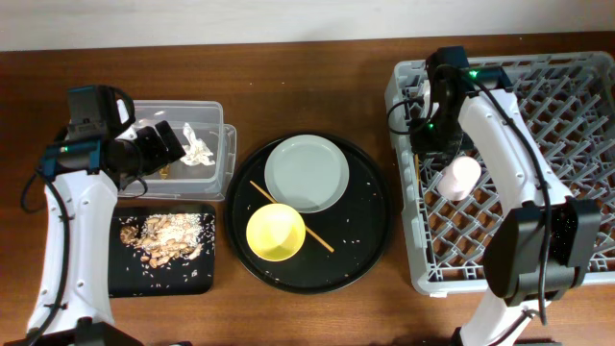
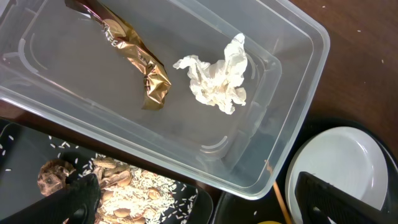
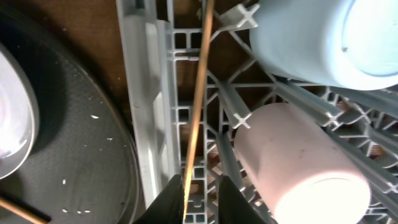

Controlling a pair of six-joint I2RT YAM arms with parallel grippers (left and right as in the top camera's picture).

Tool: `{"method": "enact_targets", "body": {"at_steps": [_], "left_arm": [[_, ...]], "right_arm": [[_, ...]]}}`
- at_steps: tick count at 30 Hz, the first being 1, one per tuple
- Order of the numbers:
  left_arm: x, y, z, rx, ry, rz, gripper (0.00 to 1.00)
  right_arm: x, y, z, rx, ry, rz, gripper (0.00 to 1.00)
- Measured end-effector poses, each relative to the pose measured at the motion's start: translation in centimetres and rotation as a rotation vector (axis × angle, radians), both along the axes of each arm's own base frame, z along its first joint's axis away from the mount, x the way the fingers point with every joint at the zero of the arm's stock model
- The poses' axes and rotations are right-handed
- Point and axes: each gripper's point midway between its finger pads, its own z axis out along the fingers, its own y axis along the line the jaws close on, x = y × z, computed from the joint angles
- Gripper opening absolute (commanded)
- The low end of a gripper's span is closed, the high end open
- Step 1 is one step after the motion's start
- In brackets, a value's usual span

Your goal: Sort waste into correct bins and load items into the dishwasher rack

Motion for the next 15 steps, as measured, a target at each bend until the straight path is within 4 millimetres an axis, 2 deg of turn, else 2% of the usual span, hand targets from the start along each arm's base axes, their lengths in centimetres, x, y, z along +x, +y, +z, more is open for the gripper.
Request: {"method": "enact_targets", "body": {"at_steps": [4, 7, 9, 12, 15], "left_arm": [[0.0, 0.0, 0.0, 0.000, 0.000, 0.000, 1.00], [0.0, 0.0, 0.0, 0.000, 0.000, 0.000, 0.99], [0.0, 0.0, 0.0, 0.000, 0.000, 0.000, 0.99], [0.0, 0.0, 0.0, 0.000, 0.000, 0.000, 0.99], [0.0, 0.0, 0.0, 0.000, 0.000, 0.000, 0.99]], "right_arm": [[-1.0, 2.2, 1.0, 0.113, 0.040, 0.051, 0.20], [-1.5, 5.2, 2.8, 0.194, 0.035, 0.124, 0.20], [-2.7, 7.7, 3.3, 0.218, 0.053, 0.188, 0.20], [-4.0, 11.6, 3.3, 0.236, 0.058, 0.291, 0.20], [-5.3, 14.4, 2.1, 0.232, 0.073, 0.371, 0.21]]}}
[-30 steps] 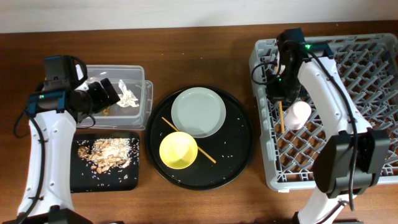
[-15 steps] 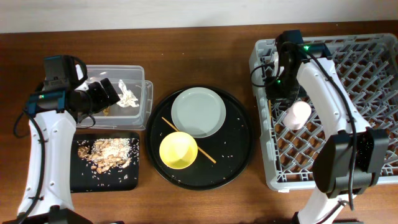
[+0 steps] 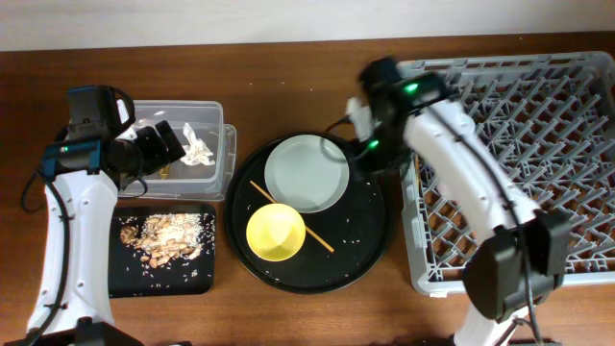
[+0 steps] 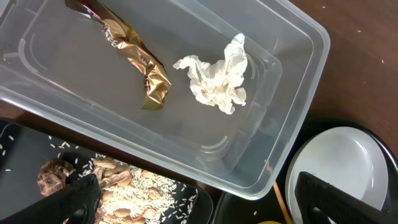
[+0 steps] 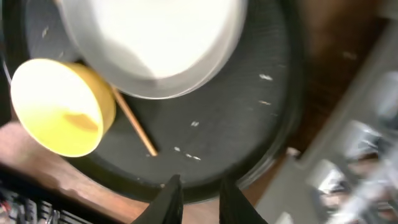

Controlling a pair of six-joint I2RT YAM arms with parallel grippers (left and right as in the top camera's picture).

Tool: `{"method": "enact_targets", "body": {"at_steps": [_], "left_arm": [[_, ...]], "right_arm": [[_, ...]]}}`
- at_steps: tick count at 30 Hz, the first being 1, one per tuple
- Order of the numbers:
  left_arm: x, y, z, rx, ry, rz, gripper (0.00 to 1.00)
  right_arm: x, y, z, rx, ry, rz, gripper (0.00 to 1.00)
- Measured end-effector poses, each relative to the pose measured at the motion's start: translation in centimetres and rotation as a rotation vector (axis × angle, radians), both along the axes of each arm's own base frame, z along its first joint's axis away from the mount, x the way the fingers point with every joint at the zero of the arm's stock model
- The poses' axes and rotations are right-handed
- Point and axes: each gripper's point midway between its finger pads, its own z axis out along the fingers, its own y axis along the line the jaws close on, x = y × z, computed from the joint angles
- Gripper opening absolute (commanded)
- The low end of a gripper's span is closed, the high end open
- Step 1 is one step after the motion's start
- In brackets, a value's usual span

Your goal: Sort waste into correct bins and load items into the dishwasher rack

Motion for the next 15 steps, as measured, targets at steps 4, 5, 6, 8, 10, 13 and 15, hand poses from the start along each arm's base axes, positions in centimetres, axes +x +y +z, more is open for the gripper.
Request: {"method": "enact_targets", "body": {"at_steps": [4, 5, 6, 8, 10, 13, 15], "left_arm": [[0.0, 0.0, 0.0, 0.000, -0.001, 0.000, 1.00], [0.0, 0.0, 0.0, 0.000, 0.000, 0.000, 0.99], [0.0, 0.0, 0.0, 0.000, 0.000, 0.000, 0.99], [0.0, 0.0, 0.0, 0.001, -0.001, 0.000, 0.99], [0.0, 0.0, 0.0, 0.001, -0.001, 0.000, 0.99], [0.0, 0.0, 0.0, 0.002, 0.000, 0.001, 0.99], [0.0, 0.1, 0.0, 0.003, 0.000, 0.001, 0.99]], "right_arm": [[-2.2, 2.6, -2.6, -0.026, 0.020, 0.093, 0.23], [-3.1, 3.0, -3.8, -0.047, 0.027, 0.122, 0.23], [-4.1, 3.3, -5.2, -0.076, 0.036, 0.153, 0.23], [-4.8, 3.9, -6.6, -0.086, 0.026, 0.191, 0.24], [-5.3, 4.4, -8.0, -0.091, 0.008, 0.238, 0.30], [-7.0, 5.4, -9.9, -0.102, -0.004, 0.334, 0.35], [-7.2, 6.3, -10.6, -0.091, -0.034, 0.374, 0.35]]}}
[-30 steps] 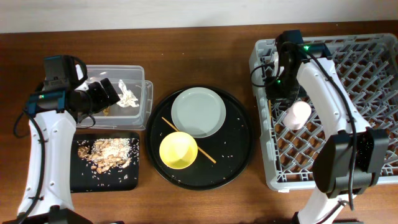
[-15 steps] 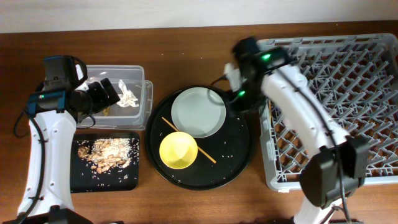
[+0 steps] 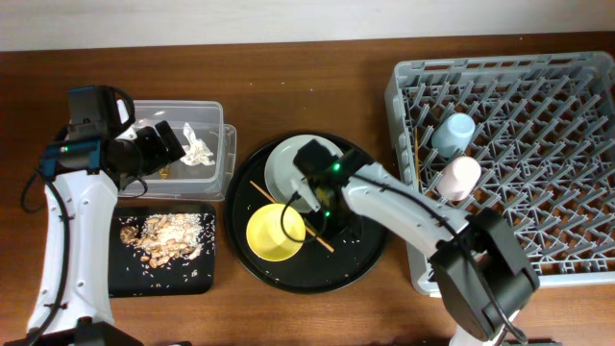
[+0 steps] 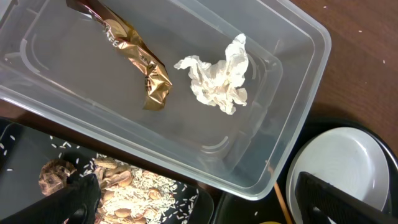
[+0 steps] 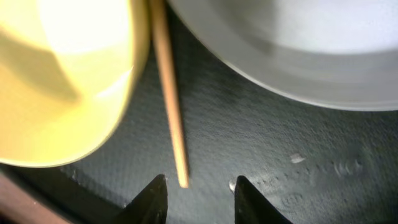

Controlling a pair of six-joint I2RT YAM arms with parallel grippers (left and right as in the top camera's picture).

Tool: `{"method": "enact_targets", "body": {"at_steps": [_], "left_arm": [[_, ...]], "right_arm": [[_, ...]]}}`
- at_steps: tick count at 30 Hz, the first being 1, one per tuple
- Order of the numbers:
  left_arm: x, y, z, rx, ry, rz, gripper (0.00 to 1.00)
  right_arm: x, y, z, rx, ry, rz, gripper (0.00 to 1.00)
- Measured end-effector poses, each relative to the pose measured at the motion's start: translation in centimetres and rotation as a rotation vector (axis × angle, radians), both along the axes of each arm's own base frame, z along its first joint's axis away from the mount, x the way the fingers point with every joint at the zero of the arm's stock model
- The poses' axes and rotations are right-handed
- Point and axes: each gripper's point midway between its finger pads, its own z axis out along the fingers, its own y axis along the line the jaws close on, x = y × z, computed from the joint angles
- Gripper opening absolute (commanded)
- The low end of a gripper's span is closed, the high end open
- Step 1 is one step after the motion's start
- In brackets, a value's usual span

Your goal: Sort waste into correct bins and load items into the dishwasher rack

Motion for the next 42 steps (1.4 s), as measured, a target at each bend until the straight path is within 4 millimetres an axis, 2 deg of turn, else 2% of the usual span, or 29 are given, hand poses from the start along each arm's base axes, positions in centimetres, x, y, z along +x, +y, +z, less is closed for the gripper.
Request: {"method": "enact_targets", "body": {"at_steps": [3, 7, 17, 23, 30, 35, 40, 42], "left_arm": [[0.0, 0.0, 0.0, 0.000, 0.000, 0.000, 0.99], [0.0, 0.0, 0.0, 0.000, 0.000, 0.000, 0.99], [0.0, 0.0, 0.0, 0.000, 0.000, 0.000, 1.00], [0.0, 0.0, 0.0, 0.000, 0.000, 0.000, 1.00], [0.0, 0.0, 0.0, 0.000, 0.000, 0.000, 1.00], [0.0, 0.0, 0.0, 0.000, 0.000, 0.000, 1.00], [0.0, 0.0, 0.0, 0.000, 0.000, 0.000, 1.00], [0.0, 0.0, 0.0, 0.000, 0.000, 0.001, 1.00]], "right_arm": [[0.3, 1.1, -0.8, 0.032, -0.041, 0.028, 0.35], [0.4, 1.1, -1.5, 0.041, -0.057, 0.035, 0.35], [2.1, 2.5, -1.2, 0.098, -0.129, 0.041, 0.40], [1.2, 3.5, -1.0, 0.163, -0.082, 0.055, 0.44], [0.9, 3.7, -0.9, 0.175, -0.074, 0.086, 0.44], [1.5, 3.3, -1.1, 0.147, -0.105, 0.085, 0.43], [1.6, 3.1, -2.0, 0.124, -0.097, 0.084, 0.43], [1.5, 3.0, -2.1, 0.120, -0.092, 0.084, 0.36]]}}
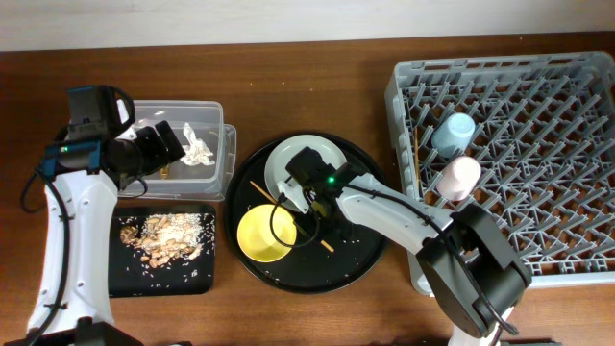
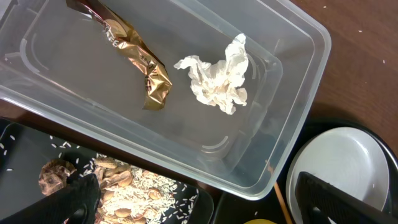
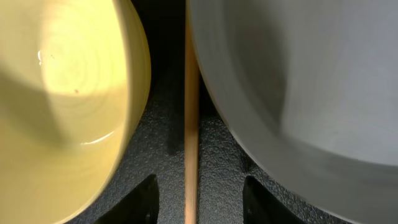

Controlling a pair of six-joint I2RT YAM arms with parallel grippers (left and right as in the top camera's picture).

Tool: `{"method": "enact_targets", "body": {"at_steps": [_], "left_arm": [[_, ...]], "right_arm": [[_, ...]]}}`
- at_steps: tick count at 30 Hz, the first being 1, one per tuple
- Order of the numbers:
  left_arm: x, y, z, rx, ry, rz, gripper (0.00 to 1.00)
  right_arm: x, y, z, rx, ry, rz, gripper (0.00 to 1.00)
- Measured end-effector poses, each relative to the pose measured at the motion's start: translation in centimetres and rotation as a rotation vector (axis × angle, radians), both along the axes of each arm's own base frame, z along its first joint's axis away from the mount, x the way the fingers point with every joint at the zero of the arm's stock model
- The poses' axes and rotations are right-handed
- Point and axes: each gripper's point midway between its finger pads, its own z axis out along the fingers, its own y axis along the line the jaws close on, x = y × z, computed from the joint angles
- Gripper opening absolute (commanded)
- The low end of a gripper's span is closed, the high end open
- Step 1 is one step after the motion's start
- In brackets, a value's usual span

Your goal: Sort waste into correct bins and load items into the dishwasher rack

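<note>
A wooden chopstick [image 3: 191, 118] lies on the round black tray [image 1: 370, 245], between the yellow bowl [image 3: 62, 93] and the grey plate [image 3: 298, 81]. My right gripper [image 3: 200, 190] is low over the tray and open, one finger on each side of the chopstick. In the overhead view the right gripper [image 1: 304, 211] sits between the yellow bowl [image 1: 259, 234] and the grey plate [image 1: 288, 159]. My left gripper [image 2: 199, 193] hangs open and empty over the near edge of the clear bin [image 2: 292, 118]; overhead, the left gripper [image 1: 163, 144] is above that bin.
The clear bin holds a gold wrapper [image 2: 140, 62] and a crumpled tissue [image 2: 217, 81]. A black tray of rice and peanut scraps [image 1: 163, 238] lies below it. The grey dishwasher rack [image 1: 538, 279] at right holds a blue cup [image 1: 452, 132], a pink cup [image 1: 459, 178] and a chopstick [image 1: 416, 144].
My right gripper has shifted from the chopstick's lower end to its middle, between bowl and plate, still open. The yellow bowl sits slightly further left. The left arm is unchanged.
My right gripper was at the rack's left edge with a chopstick between its fingers. Then it was over the tray's right side, the chopstick left in the rack. Then it was open by the second chopstick's end, and now straddles that chopstick. The left gripper stayed over the bin.
</note>
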Motion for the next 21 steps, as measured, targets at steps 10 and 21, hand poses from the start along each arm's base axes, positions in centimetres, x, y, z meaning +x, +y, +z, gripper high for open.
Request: {"method": "enact_targets", "body": {"at_steps": [10, 21], "left_arm": [[0.0, 0.0, 0.0, 0.000, 0.000, 0.000, 1.00], [0.0, 0.0, 0.0, 0.000, 0.000, 0.000, 1.00]], "right_arm": [[-0.7, -0.6, -1.1, -0.014, 0.016, 0.001, 0.33], [-0.8, -1.1, -1.2, -0.034, 0.017, 0.002, 0.04]]}}
